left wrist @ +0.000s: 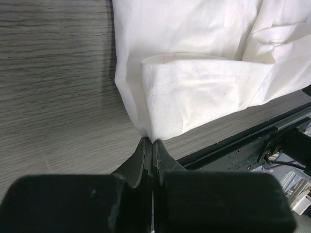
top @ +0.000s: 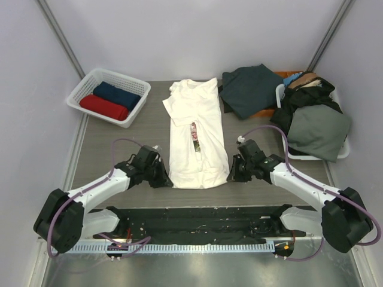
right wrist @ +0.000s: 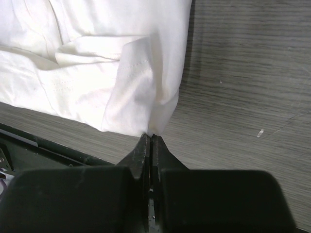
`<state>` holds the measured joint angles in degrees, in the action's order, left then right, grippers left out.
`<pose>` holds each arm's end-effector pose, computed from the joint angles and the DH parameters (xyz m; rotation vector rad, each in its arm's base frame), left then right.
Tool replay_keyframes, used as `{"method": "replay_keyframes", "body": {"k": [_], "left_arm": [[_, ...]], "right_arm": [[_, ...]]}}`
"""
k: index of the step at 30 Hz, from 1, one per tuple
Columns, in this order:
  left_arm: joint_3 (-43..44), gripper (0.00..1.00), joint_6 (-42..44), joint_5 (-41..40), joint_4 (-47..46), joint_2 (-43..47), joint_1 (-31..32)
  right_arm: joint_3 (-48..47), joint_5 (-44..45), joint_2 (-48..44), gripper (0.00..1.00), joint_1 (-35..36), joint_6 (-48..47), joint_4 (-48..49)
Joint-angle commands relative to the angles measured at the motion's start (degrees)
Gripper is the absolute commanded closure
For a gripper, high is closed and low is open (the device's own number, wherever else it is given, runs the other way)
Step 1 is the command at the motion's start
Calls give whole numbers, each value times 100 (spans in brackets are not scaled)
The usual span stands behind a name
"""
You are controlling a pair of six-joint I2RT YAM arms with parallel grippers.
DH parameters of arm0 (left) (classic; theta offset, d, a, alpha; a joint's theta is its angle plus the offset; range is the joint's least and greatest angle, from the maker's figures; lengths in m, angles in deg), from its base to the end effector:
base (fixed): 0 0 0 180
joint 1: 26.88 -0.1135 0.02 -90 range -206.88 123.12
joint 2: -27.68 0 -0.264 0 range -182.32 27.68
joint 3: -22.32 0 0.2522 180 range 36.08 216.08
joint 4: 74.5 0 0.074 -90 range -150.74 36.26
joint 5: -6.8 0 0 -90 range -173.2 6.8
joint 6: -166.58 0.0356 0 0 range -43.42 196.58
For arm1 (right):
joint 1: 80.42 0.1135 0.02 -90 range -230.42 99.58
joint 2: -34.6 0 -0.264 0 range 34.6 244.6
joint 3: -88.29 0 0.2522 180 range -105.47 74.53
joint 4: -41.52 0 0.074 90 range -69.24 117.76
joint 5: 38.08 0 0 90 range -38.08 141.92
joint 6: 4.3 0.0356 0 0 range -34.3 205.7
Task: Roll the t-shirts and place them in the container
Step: Roll the T-shirt to the center of the board.
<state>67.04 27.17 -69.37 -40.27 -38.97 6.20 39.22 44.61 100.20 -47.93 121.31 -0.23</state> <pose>0.1711 -0.1216 0.1715 -0.2893 2.7285 -0.8000 0.1749 0.1167 0.1892 0.0245 2.6959 0.5715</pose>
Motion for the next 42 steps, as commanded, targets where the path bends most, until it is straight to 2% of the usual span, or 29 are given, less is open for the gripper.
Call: {"method": "replay_keyframes", "body": {"k": [1, 12, 42], "left_arm": [[182, 100, 45, 402, -34, -6, -205], [226, 100, 72, 683, -34, 188, -609], [745, 100, -157, 1412, -851, -1236, -1550]], "right_arm": [[-327, -86, 75, 99, -111, -178, 22], [-441, -244, 110, 99, -392, -301, -5], [-1382, -438, 1323, 99, -1140, -934, 223]]}}
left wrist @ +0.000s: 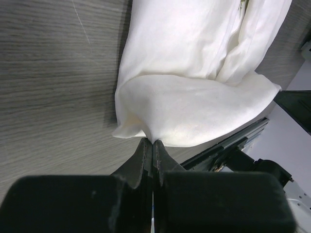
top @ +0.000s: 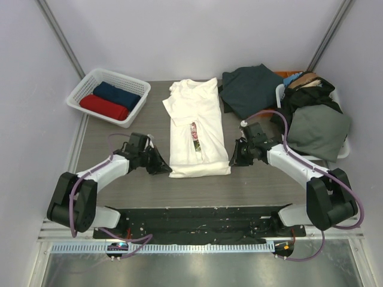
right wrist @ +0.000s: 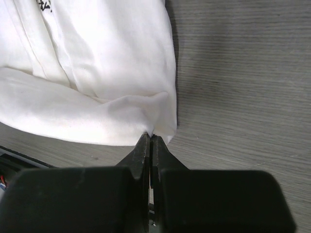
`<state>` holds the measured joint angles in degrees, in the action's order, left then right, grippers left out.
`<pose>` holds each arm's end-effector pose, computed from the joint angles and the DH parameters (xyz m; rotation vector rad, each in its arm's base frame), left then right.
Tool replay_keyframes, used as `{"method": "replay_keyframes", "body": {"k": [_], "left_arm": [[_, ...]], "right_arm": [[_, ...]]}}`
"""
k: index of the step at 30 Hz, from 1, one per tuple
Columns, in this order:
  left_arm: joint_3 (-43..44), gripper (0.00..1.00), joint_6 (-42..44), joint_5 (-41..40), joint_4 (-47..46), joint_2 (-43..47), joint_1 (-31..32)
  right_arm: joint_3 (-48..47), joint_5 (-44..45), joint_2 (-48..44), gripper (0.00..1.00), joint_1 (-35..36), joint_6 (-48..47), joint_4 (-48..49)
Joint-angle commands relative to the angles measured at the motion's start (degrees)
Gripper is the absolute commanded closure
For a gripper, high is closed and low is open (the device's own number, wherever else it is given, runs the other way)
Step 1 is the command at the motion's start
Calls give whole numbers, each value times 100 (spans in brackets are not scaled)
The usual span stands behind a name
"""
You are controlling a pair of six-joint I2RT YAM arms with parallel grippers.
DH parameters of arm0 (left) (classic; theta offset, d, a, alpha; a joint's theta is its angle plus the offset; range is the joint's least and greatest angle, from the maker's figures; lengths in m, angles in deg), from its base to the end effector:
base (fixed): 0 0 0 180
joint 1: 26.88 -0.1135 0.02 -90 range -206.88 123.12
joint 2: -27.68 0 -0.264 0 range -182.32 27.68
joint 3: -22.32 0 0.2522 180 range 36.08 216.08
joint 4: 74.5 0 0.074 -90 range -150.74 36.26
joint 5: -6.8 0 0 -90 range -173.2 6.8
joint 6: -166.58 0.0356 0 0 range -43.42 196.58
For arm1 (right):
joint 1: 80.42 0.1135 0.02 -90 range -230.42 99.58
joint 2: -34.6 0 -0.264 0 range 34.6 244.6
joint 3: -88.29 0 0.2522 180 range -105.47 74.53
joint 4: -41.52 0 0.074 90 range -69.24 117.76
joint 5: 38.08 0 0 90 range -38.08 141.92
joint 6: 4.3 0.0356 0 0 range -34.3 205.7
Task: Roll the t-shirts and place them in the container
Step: Roll the T-shirt to the center of the board.
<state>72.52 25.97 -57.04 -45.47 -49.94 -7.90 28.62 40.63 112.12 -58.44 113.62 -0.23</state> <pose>0.2274 -0.0948 0.1669 -0.5632 2.6938 -0.9960 0.2368 0.1031 0.2000 0.0672 2.6896 0.5493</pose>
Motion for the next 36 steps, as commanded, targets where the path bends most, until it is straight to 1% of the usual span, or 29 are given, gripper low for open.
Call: {"method": "replay_keyframes", "body": {"k": [1, 9, 15, 21, 24, 27, 29, 30, 36], "left_arm": [[196, 100, -45, 180, -366, -174, -175], [327, 99, -125, 180, -736, -569, -404], [399, 99, -151, 127, -981, -982, -466], [354, 100, -256, 22, -1236, -1141, -492], [293, 96, -256, -101, -1246, -1045, -492], [240, 95, -178, -356, -1175, -851, -501], [293, 89, -107, -426, -1131, -859, -501], [319, 88, -81, -453, -1096, -886, -501], [495, 88, -10, -532, -1122, -1097, -492]], "right_arm": [[-348, -40, 219, 99, -97, -156, 267], [-550, 13, 633, 99, -194, -173, 504], [-647, 109, 905, 99, -238, -138, 724], [-744, 144, 1143, 99, -273, -68, 918], [-770, 127, 1143, 99, -273, -41, 1014], [-840, 241, 1187, 98, -282, -32, 1032], [-858, 267, 1283, 98, -282, -41, 1032], [-876, 276, 1310, 98, -282, -41, 1050], [-937, 347, 1424, 98, -299, -33, 1102]]}}
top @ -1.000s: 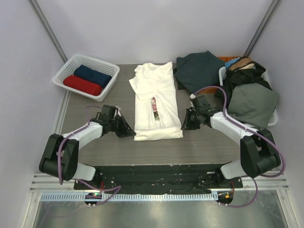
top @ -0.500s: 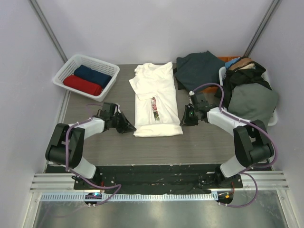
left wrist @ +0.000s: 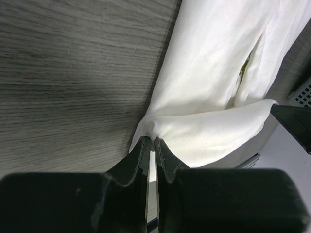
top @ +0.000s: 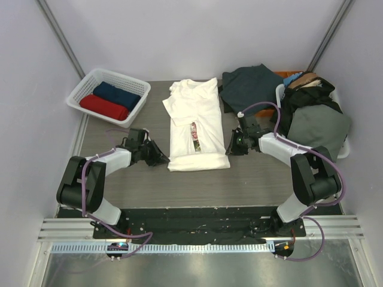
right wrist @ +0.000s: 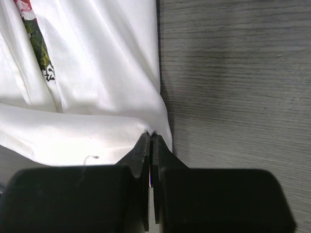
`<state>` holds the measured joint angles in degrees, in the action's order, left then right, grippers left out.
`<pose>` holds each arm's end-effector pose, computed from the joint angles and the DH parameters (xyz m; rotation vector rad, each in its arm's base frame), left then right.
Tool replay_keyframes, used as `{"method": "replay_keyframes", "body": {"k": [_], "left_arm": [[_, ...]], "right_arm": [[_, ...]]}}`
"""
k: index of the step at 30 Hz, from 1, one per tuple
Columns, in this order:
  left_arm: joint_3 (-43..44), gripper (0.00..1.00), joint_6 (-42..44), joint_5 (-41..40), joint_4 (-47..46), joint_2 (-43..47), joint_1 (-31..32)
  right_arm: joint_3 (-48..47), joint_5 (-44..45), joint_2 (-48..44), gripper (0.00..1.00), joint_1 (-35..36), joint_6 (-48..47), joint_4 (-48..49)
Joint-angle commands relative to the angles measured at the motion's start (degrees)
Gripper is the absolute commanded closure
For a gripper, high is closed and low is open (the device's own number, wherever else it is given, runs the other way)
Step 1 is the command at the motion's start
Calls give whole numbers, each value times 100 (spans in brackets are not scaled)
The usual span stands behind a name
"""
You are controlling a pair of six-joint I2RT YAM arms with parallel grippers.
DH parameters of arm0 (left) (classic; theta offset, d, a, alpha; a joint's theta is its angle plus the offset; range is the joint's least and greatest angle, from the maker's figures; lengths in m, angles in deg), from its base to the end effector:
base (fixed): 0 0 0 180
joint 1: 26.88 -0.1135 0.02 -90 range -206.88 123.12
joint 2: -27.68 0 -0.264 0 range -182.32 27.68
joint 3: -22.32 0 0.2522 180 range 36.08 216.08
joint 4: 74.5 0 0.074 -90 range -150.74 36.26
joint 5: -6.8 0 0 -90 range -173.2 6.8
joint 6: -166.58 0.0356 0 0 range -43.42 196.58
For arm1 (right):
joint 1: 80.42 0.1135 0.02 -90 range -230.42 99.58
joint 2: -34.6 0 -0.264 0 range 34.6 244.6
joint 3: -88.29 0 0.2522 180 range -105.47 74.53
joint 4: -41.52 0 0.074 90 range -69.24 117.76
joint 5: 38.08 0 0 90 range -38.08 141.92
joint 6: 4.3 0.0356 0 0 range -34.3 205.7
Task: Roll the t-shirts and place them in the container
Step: Roll the T-shirt to the center of the board.
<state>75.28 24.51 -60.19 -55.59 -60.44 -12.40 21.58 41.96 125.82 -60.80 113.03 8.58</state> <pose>0.2678 -0.0835 0.1457 -0.6960 2.5942 -0.9329 0.2935 0.1112 0.1809 0.1105 2.6394 0.5182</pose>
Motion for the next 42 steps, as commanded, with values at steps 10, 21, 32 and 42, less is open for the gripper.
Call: {"method": "replay_keyframes", "body": {"k": [10, 21, 32, 42], "left_arm": [[316, 67, 233, -296, -154, 144, -42], [510, 58, 540, -437, 539, 1480, 46], [501, 100, -136, 309, -609, 885, 1399], [264, 100, -444, 530, -2026, -275, 1382]], "right_arm": [[-260, 222, -95, 67, -72, 44, 274], [-313, 240, -1290, 54, -2, 27, -60], [900, -2721, -747, 99, 472, 1598, 2880], [1023, -3135, 826, 99, 693, 2285, 4554]]}}
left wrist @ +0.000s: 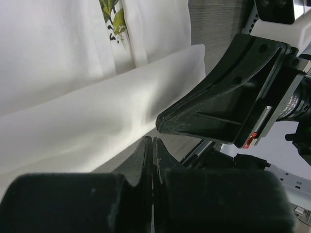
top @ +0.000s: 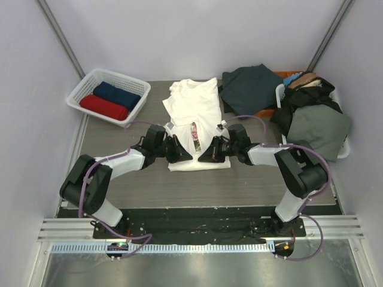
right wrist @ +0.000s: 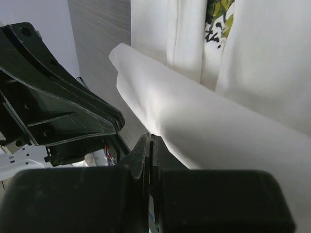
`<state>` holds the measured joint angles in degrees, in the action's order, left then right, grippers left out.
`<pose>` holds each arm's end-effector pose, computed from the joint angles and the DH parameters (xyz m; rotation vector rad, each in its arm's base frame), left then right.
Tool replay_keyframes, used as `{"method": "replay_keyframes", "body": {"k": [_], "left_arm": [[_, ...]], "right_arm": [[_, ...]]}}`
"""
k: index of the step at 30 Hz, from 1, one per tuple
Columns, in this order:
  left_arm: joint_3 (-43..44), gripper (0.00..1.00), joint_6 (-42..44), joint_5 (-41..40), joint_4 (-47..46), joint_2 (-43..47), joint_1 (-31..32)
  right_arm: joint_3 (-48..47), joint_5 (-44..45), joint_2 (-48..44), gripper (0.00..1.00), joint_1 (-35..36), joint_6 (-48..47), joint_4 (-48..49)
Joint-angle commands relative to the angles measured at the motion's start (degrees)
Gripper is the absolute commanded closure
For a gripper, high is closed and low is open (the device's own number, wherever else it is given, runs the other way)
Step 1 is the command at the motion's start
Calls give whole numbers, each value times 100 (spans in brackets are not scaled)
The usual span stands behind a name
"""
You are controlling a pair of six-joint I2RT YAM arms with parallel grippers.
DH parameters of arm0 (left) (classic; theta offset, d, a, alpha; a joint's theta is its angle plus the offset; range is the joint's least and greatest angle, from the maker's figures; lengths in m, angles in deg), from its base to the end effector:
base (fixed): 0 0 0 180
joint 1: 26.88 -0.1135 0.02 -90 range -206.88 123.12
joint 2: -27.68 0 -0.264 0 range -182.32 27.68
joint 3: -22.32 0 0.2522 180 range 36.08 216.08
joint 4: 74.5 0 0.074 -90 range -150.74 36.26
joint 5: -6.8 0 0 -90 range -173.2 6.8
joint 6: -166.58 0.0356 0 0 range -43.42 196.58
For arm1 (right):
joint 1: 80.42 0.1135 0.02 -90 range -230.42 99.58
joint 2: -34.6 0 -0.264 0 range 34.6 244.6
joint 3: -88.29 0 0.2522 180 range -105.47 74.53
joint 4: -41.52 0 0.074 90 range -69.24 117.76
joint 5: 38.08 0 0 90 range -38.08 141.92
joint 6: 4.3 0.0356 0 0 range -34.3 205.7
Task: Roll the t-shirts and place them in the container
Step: Roll the T-shirt to the center of the board.
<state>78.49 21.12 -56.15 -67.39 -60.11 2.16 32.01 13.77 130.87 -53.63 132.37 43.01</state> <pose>0.2606 -0.1632 0.1789 -0.2893 2.4909 -1.2473 0.2774 0.1647 0.1503 0.0203 2.4751 1.3809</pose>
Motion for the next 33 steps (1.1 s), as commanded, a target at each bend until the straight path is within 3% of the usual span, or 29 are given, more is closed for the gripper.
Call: {"method": "replay_keyframes", "body": {"k": [1, 9, 17, 23, 29, 33], "left_arm": [[-101, 100, -114, 125, -959, -457, -161], [-373, 100, -44, 99, -1663, -1276, -583], [-1059, 100, 123, 81, -2040, -1083, -1066], [-1314, 100, 272, 125, -2112, -503, -1146], [-1201, 79, 658, -198, -1147, 418, -1146], [-1034, 62, 1107, -865, -31, 1271, -1146]], "right_arm": [[-11, -290, 470, 99, -42, 360, 1164], [59, -395, 946, 99, -314, 281, 1341], [499, -571, 525, 99, -1227, -316, 788], [561, -404, 270, 99, -1404, -554, 383], [447, -115, -265, 99, -1404, -931, -310], [455, 237, -898, 84, -1404, -1274, -961]]}}
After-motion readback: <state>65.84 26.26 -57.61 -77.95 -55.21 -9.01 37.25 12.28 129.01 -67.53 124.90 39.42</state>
